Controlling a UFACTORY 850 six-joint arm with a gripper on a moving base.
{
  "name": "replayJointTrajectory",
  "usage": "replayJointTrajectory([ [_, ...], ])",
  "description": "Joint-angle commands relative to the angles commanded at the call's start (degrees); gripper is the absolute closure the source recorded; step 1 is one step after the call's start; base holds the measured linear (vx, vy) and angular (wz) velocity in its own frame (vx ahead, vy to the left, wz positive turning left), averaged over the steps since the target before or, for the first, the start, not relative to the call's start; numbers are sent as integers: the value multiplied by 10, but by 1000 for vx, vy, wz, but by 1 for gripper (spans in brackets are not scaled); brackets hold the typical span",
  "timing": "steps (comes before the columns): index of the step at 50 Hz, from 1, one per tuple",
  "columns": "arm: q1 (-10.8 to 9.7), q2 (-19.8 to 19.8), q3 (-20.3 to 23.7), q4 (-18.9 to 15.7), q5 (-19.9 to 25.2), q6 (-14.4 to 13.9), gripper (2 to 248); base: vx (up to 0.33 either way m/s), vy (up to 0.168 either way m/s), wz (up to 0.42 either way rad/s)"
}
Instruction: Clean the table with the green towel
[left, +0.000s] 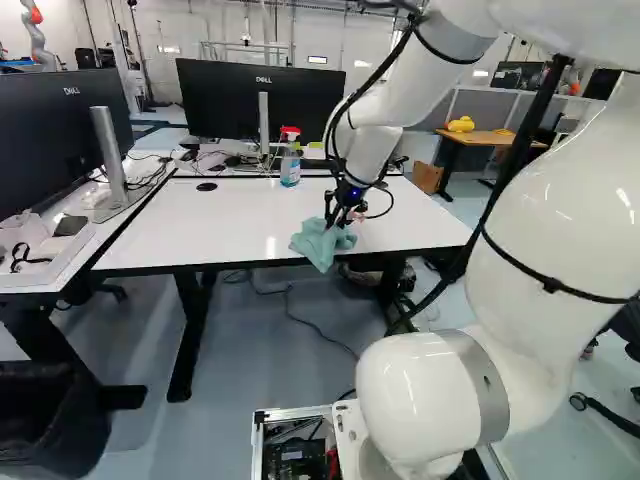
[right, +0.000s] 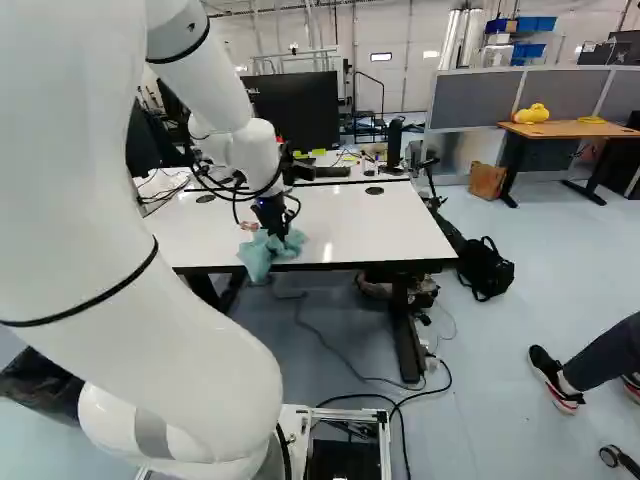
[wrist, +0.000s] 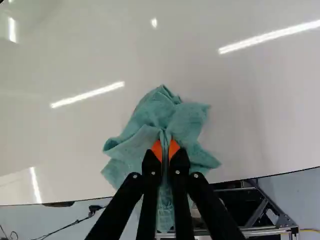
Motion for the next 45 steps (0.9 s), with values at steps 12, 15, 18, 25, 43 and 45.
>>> replayJointTrajectory([
  [12, -20, -25, -26, 0, 0, 0, 215, 0, 0, 0],
  [15, -21, -33, -35, 0, 0, 0, 215, 0, 0, 0],
  [18, -21, -41, -44, 0, 0, 0, 215, 0, 0, 0],
  [25, -19, -61, -65, 0, 0, 0, 215, 0, 0, 0],
  [43, 4, -102, -112, 0, 0, 0, 215, 0, 0, 0],
  [45, 7, -106, -116, 0, 0, 0, 215, 0, 0, 0],
])
